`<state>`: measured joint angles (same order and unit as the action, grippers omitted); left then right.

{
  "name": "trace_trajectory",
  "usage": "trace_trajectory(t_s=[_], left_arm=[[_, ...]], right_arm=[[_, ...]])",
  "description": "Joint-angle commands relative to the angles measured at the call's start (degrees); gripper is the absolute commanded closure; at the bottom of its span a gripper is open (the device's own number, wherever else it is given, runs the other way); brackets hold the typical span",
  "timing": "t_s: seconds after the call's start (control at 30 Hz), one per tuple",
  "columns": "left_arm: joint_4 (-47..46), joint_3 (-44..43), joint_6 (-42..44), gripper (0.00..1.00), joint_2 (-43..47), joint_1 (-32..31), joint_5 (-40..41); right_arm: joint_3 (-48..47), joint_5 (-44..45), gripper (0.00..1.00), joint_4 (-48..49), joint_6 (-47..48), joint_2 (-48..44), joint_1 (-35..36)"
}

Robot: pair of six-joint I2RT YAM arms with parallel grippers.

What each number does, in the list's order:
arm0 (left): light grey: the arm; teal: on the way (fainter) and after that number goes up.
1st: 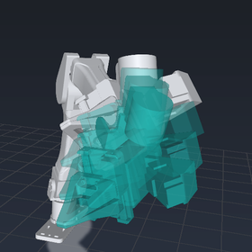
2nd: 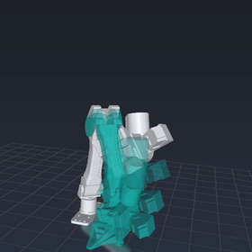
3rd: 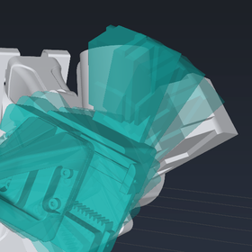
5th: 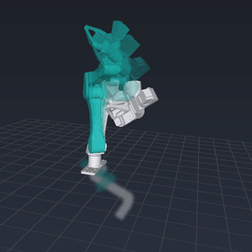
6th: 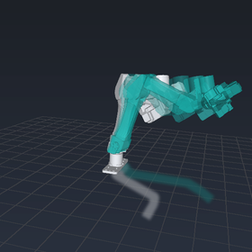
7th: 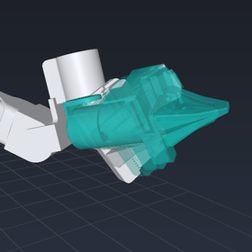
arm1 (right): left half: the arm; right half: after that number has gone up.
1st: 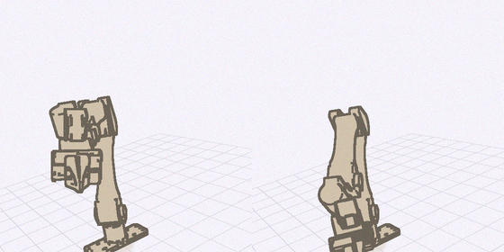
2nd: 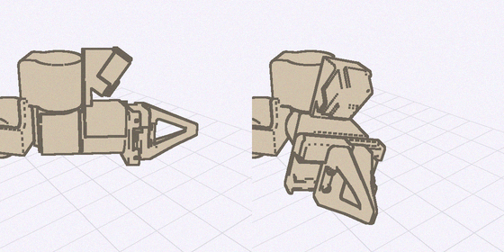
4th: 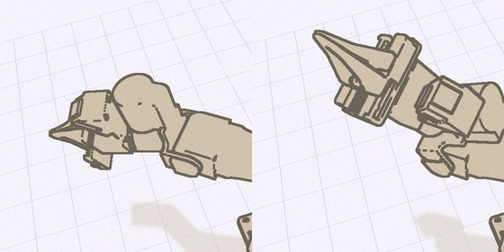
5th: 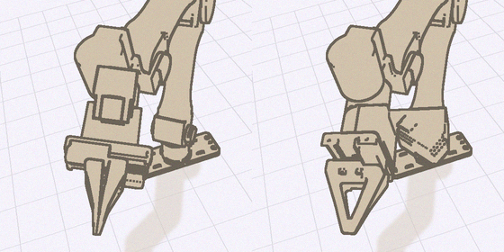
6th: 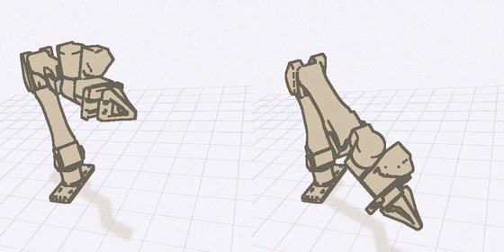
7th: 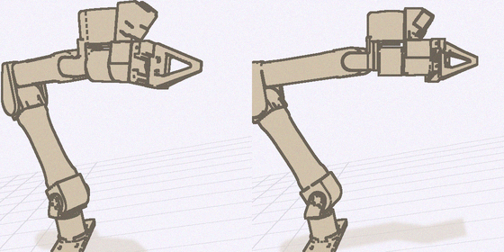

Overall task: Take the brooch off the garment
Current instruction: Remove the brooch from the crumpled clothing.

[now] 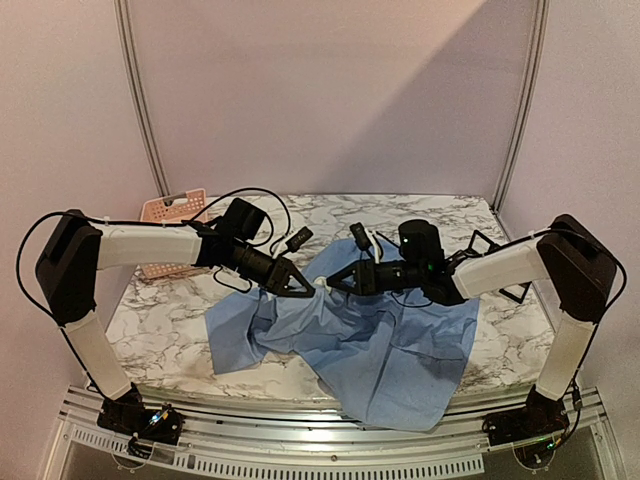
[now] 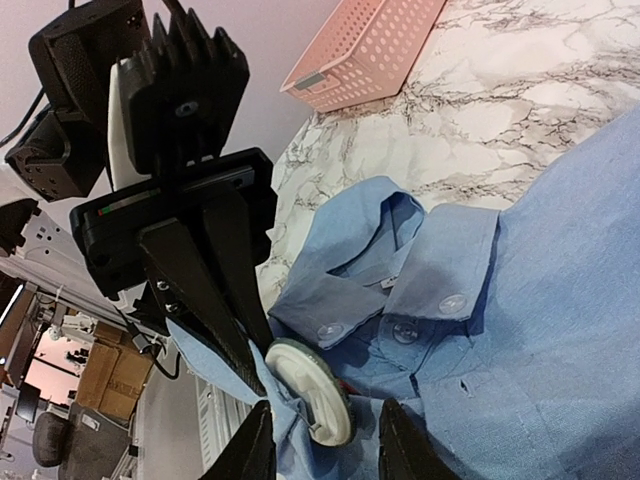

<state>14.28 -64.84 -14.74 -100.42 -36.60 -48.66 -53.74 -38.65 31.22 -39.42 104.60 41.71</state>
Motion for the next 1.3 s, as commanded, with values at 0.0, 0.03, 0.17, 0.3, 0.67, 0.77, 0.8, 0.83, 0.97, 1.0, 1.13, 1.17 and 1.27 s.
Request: trace_trajectory(t_s=[0.0, 0.03, 0.17, 0.3, 0.67, 0.77, 0.8, 0.83, 0.97, 1.0, 1.13, 1.17, 1.27], left_arm=[[-1.31, -0.46, 0.67, 1.0, 1.28, -0.58, -1.22], [-1.32, -0.56, 0.68, 1.0, 1.3, -0.58, -1.22], [-1.35, -0.46, 0.56, 1.0, 1.21, -0.58, -1.3], [-1.37, -0.55, 0.58, 1.0, 1.18, -0.58, -1.17], [-1.28, -0.55, 0.49, 1.0, 1.38, -0.6, -1.04], [-1.23, -0.55, 0.59, 1.0, 1.44, -0.58, -0.93], [-1.17, -0.55, 0.53, 1.0, 1.5, -0.58, -0.91], [-1.17, -0.55, 0.57, 1.0, 1.47, -0.58, -0.87], [-1.07, -0.55, 0.59, 1.0, 1.77, -0.58, -0.52], [-1.04, -0.55, 0.6, 1.0, 1.77, -0.58, -0.41], [-0.85, -0.64, 0.61, 1.0, 1.89, -0.45, -0.17], [-0.72, -0.68, 0.67, 1.0, 1.9, -0.42, -0.12], [-0.61, -0.73, 0.75, 1.0, 1.9, -0.4, -0.05]], right_arm=[[-1.72, -3.29, 0.67, 2.79, -1.96, 2.63, -0.65], [-1.94, -3.58, 0.67, 2.68, -1.97, 2.81, -0.67], [-2.07, -4.19, 0.7, 3.16, -2.15, 3.48, -0.75], [-1.87, -5.25, 0.78, 4.46, -2.44, 3.77, -0.73], [-1.39, -6.43, 0.99, 6.11, -2.94, 3.71, -0.76], [-0.93, -6.29, 1.0, 6.4, -3.02, 3.47, -0.76], [-0.67, -6.0, 1.0, 6.52, -3.1, 3.37, -0.73], [-0.44, -5.73, 1.0, 6.44, -3.05, 3.05, -0.75], [0.26, -3.69, 1.0, 3.97, -1.06, 1.75, -0.75], [0.48, -2.88, 1.0, 2.78, -0.36, 1.26, -0.73], [0.5, 1.02, 1.0, -3.6, 4.44, -1.24, -0.78], [0.43, 1.83, 1.0, -5.26, 5.78, -2.19, -0.74], [0.47, 4.04, 1.0, -9.31, 8.97, -4.31, -0.73]])
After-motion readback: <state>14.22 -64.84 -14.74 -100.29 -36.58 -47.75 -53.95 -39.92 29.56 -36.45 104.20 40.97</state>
